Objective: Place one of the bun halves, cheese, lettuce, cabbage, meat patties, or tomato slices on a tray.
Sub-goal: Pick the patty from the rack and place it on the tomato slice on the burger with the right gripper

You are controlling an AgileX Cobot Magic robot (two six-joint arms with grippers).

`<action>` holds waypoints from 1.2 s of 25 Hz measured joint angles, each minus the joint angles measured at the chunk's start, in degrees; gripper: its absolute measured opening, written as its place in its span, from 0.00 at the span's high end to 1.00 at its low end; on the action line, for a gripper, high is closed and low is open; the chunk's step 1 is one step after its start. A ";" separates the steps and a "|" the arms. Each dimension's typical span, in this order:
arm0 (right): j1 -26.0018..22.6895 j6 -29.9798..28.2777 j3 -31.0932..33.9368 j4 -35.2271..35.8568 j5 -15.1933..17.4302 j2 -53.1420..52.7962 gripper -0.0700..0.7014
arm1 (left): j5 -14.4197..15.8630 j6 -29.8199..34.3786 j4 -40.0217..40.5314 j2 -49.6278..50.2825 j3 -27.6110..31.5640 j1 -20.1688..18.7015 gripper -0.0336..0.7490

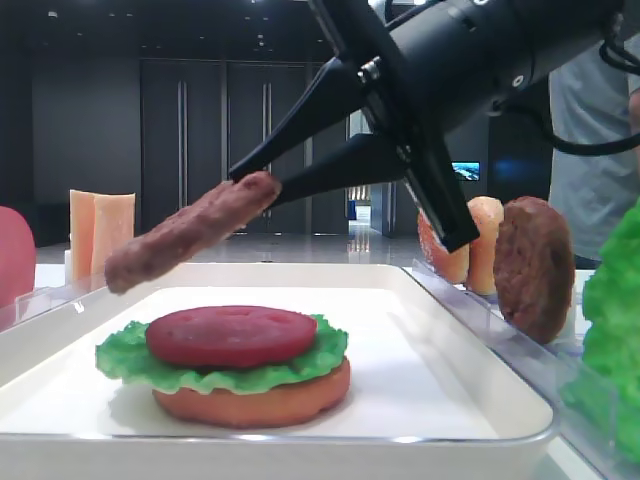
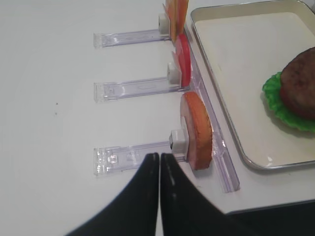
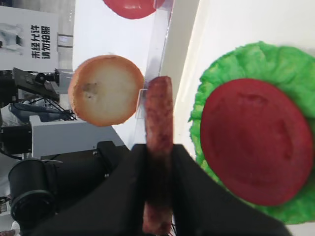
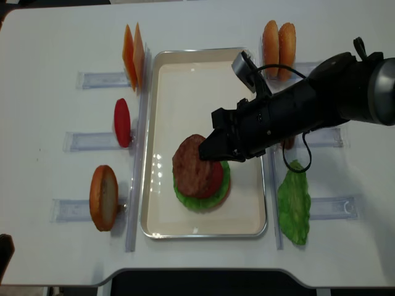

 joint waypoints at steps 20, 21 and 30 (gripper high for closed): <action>-1.55 -4.25 0.19 1.91 0.95 3.56 0.77 | 0.00 0.00 0.00 0.00 0.00 0.00 0.97; -1.55 -4.25 0.19 1.91 0.95 3.56 0.77 | 0.00 0.00 0.00 0.00 0.00 0.00 0.97; -1.55 -4.25 0.19 1.35 0.02 3.56 0.77 | 0.00 0.00 0.00 0.00 0.00 0.00 0.97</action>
